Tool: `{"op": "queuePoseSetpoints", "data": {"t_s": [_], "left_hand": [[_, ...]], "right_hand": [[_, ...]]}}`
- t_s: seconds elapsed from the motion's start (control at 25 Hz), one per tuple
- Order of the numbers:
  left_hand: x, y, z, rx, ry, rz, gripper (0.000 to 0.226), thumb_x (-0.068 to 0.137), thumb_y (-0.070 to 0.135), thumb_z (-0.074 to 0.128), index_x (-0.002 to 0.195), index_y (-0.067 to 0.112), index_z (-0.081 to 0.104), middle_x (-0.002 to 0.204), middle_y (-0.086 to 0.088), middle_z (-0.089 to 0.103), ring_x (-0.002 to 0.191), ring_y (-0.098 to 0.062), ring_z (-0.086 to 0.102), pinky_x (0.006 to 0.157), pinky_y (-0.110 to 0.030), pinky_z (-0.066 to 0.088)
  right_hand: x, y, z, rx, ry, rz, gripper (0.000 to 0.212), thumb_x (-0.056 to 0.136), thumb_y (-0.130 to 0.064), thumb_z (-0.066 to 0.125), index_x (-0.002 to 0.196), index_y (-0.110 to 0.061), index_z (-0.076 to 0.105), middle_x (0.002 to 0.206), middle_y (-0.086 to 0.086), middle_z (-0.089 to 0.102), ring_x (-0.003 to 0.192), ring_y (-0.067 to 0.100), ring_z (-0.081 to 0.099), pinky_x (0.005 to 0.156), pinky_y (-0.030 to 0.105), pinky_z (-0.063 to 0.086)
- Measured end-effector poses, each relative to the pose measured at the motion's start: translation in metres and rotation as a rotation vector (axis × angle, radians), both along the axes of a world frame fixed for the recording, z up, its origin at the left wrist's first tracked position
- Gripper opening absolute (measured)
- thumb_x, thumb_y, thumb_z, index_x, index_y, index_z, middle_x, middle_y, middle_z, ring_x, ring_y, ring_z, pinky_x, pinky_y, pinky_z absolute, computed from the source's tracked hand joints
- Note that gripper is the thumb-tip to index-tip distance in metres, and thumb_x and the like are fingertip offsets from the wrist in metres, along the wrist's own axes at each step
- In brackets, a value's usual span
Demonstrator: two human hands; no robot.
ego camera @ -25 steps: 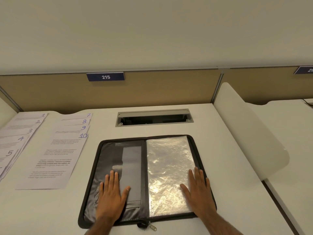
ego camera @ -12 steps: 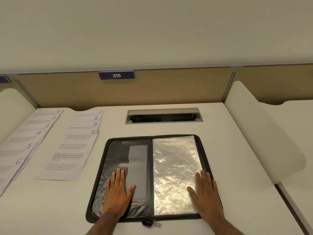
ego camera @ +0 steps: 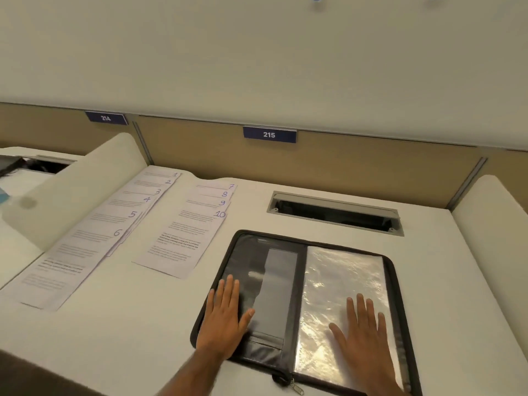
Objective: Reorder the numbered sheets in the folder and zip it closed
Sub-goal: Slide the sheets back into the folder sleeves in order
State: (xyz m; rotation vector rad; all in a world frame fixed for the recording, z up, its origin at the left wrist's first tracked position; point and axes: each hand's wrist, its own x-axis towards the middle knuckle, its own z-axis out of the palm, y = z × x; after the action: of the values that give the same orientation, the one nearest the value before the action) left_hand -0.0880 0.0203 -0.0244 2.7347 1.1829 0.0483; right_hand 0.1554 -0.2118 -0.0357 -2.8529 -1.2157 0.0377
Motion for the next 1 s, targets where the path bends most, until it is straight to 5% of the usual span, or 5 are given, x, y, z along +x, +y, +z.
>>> {"op": "queuePoseSetpoints", "data": {"t_s": [0.44, 0.52, 0.68, 0.84, 1.0], "left_hand": [[-0.099, 0.084, 0.030, 0.035, -0.063, 0.053, 0.084, 0.099, 0.074, 0.011, 0.161, 0.017, 0.001, 0.169, -0.001, -0.009, 0.156, -0.028, -0.004, 0.119, -0.046, 0.002], [-0.132, 0.114, 0.035, 0.047, -0.092, 0.010, 0.088, 0.093, 0.079, -0.001, 0.159, 0.021, -0.013, 0.166, 0.004, -0.024, 0.153, -0.023, -0.020, 0.121, -0.046, -0.006], [-0.206, 0.181, 0.042, 0.142, -0.134, 0.016, 0.081, 0.099, 0.073, 0.005, 0.160, 0.021, -0.012, 0.167, 0.004, -0.022, 0.152, -0.015, -0.025, 0.122, -0.044, -0.008], [-0.266, 0.239, 0.046, 0.171, -0.104, 0.014, 0.081, 0.100, 0.072, 0.004, 0.160, 0.020, -0.010, 0.167, 0.003, -0.021, 0.152, -0.015, -0.023, 0.123, -0.043, -0.007], [-0.275, 0.271, 0.051, 0.129, -0.094, 0.006, 0.080, 0.102, 0.068, 0.014, 0.162, 0.016, 0.001, 0.170, -0.001, -0.007, 0.155, -0.018, -0.012, 0.122, -0.043, -0.002]], "right_hand": [[-0.112, 0.157, 0.029, -0.014, 0.054, 0.300, 0.081, 0.097, -0.071, 0.023, 0.153, -0.015, 0.035, 0.163, 0.010, 0.028, 0.155, 0.028, 0.006, 0.122, 0.044, 0.000], [-0.145, 0.188, 0.037, -0.020, 0.091, 0.289, 0.087, 0.096, -0.075, 0.016, 0.158, -0.016, 0.028, 0.166, 0.010, 0.017, 0.154, 0.029, 0.007, 0.121, 0.042, -0.003], [-0.210, 0.247, 0.051, 0.048, 0.052, 0.279, 0.102, 0.069, -0.083, -0.031, 0.150, -0.022, -0.028, 0.157, -0.001, -0.038, 0.148, 0.024, -0.033, 0.111, 0.038, -0.033], [-0.268, 0.298, 0.069, 0.072, -0.036, 0.240, 0.088, 0.093, -0.076, -0.002, 0.160, -0.019, -0.005, 0.167, 0.006, -0.012, 0.154, 0.028, -0.014, 0.118, 0.040, -0.020], [-0.293, 0.333, 0.085, 0.097, -0.056, 0.266, 0.082, 0.099, -0.072, 0.011, 0.159, -0.022, -0.015, 0.164, 0.002, -0.025, 0.151, 0.025, -0.024, 0.118, 0.041, -0.024]]}}
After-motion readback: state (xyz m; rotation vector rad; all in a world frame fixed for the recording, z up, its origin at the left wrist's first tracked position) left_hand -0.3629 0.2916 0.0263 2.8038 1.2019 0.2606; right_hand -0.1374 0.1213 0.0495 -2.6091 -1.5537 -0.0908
